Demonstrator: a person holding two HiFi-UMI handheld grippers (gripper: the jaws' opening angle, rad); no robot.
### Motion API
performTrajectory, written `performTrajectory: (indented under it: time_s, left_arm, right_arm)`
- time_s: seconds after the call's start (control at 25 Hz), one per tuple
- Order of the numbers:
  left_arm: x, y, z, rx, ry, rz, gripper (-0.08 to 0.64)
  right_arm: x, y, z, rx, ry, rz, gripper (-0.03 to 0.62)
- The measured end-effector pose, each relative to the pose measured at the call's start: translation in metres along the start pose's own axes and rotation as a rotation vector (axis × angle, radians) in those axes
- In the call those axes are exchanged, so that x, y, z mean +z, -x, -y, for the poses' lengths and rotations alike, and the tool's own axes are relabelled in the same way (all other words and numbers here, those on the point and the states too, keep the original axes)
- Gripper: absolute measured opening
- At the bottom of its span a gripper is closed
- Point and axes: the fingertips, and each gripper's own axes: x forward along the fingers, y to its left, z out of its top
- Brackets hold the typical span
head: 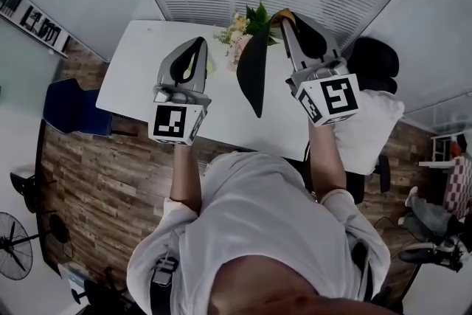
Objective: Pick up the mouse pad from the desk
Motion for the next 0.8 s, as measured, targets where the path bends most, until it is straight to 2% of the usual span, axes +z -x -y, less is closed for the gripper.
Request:
performTrajectory:
  time_s: [0.24, 0.4, 0.6, 0.68, 0.8]
  left_arm:
    - [0.037, -0.003, 0.0, -0.008, 0.025, 0.063, -0.015]
    - [0.04, -0.008, 0.0, -0.016, 0.029, 0.065, -0.015]
    - [0.041, -0.014, 0.005, -0.027, 0.028, 0.068, -0.015]
    - [0.042, -0.015, 0.004, -0.029, 0.033, 0.063, -0.015]
    - [0.034, -0.02, 0.002, -0.035, 0.062, 0.004, -0.015]
  right_arm:
    - [0.029, 0.002, 0.006, -0.036, 0.081, -0.004, 0.023]
    - [0.033, 0.0, 0.006, 0.006, 0.071, 0.019, 0.022]
    - [0.033, 0.002, 0.005, 0.01, 0.051, 0.025, 0.021]
    - [0.031, 0.002, 0.005, 0.006, 0.04, 0.021, 0.021]
    - [0.022, 0.002, 0.003, -0.012, 0.038, -0.009, 0.021]
